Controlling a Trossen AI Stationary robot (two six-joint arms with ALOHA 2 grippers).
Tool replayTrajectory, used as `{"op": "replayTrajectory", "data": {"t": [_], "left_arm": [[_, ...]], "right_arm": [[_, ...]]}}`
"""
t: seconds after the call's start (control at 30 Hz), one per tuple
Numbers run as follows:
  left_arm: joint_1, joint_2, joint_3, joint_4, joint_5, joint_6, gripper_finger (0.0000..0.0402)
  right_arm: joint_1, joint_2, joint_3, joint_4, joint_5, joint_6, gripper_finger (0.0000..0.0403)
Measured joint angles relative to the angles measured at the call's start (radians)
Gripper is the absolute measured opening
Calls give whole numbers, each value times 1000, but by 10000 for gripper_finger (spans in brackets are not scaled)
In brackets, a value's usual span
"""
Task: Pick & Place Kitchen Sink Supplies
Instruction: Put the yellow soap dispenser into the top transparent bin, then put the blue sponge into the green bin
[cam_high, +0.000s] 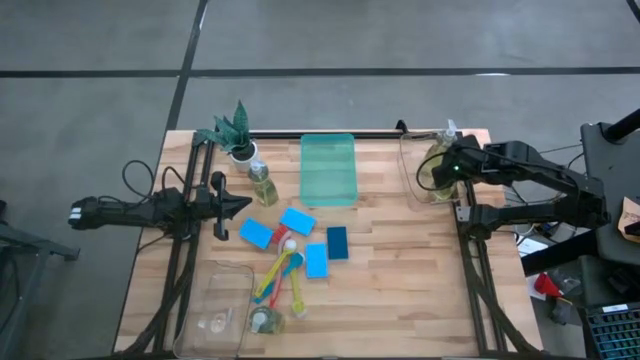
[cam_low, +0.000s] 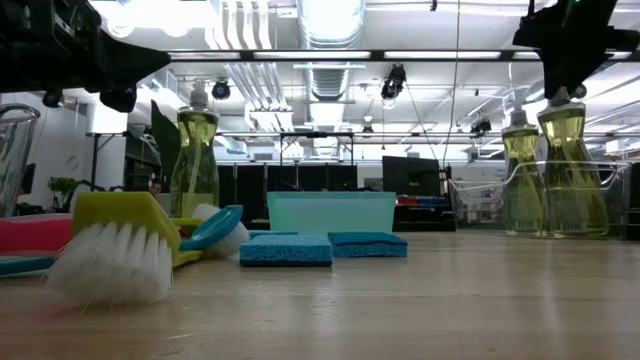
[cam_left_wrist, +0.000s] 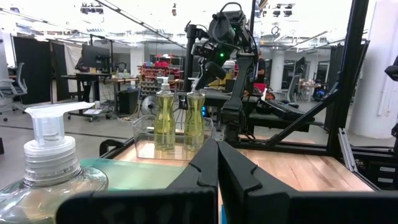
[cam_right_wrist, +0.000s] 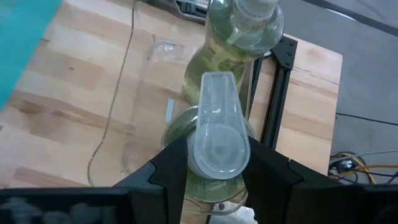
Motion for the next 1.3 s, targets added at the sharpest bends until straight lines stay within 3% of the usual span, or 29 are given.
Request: {"op": "replayTrajectory", "data": {"t": [1.03,1.3], "left_arm": [[0,0,0,0,0,0,3],[0,0,0,0,0,0,3]], "right_arm": [[0,0,219,2,51,-74,90],[2,0,277,35,-9,-75,71]]}}
